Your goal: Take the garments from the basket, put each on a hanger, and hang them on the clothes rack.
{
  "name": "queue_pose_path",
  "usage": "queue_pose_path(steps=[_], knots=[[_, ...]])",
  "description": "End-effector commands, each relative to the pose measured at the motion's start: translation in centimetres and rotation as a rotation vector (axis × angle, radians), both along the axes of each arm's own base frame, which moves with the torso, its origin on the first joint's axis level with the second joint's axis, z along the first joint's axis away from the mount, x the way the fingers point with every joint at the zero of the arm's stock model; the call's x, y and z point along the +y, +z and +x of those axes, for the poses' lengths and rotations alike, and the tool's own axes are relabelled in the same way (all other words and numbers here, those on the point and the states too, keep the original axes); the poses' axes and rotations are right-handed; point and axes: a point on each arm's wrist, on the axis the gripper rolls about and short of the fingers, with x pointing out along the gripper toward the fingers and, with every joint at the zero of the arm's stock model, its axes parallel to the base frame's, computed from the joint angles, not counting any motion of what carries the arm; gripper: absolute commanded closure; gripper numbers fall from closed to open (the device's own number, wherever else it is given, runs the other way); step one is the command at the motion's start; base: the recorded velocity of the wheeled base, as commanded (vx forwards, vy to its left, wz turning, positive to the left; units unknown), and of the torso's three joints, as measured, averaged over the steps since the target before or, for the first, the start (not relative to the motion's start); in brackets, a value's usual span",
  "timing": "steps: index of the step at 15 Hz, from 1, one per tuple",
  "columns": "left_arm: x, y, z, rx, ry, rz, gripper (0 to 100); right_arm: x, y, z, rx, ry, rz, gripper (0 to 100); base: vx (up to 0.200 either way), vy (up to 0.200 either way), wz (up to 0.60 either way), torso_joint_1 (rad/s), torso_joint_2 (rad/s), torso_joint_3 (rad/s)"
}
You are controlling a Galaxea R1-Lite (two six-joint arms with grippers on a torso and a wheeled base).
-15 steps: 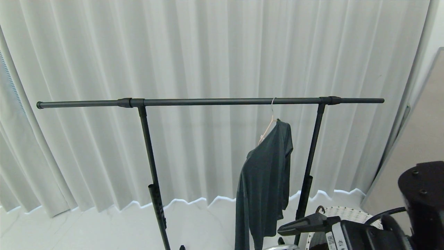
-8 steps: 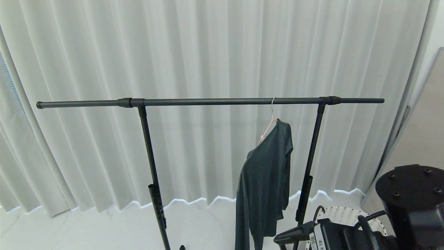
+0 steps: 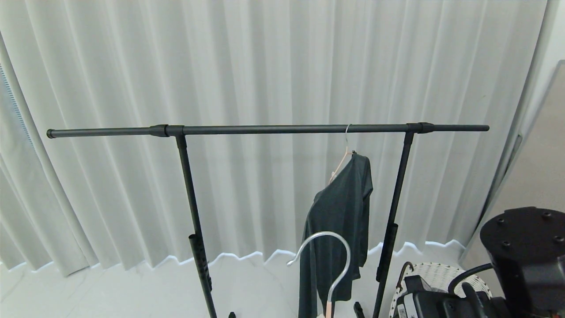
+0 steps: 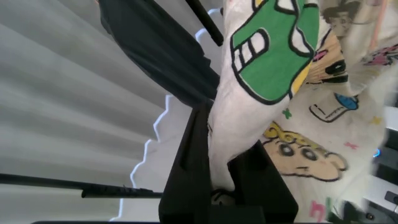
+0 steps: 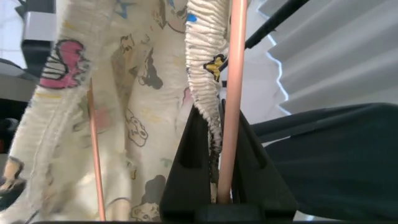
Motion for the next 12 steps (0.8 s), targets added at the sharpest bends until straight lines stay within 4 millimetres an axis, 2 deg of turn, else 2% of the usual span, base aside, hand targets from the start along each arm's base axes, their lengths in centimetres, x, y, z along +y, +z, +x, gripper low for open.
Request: queue_pose_path(steps=[1,2,4,9,12], knots=[[0.1,-0.1,0.0,-0.007,-0.007,0.013,100,-0.1,0.1,0.1,-0.007,-0.001,0.005,100,0.000,0.000,0.00,0.000,0.00,0.000],[0.1,-0.3,0.0,-0.008,-0.007,0.019,0,-0.4,0.4,0.2,-0.042,0.007,0.012,100,0.000,0.000,0.00,0.000,0.00,0.000],[0.2,-0.5,0.2,-0.014,0.007,0.007,0,-1.2,1.1,0.2,-0.112,0.020,0.031,100,0.000,0.000,0.00,0.000,0.00,0.000],[0.5,0.0,2.0,-0.055,0.139,-0.067,0,-2.7,2.7,-0.6,-0.270,0.074,0.078,100,0.000,0.000,0.00,0.000,0.00,0.000],[1.9,-0.5,2.4,-0.059,0.196,-0.072,0,-3.8,2.6,-0.7,-0.330,0.073,0.071,100,0.000,0.000,0.00,0.000,0.00,0.000]])
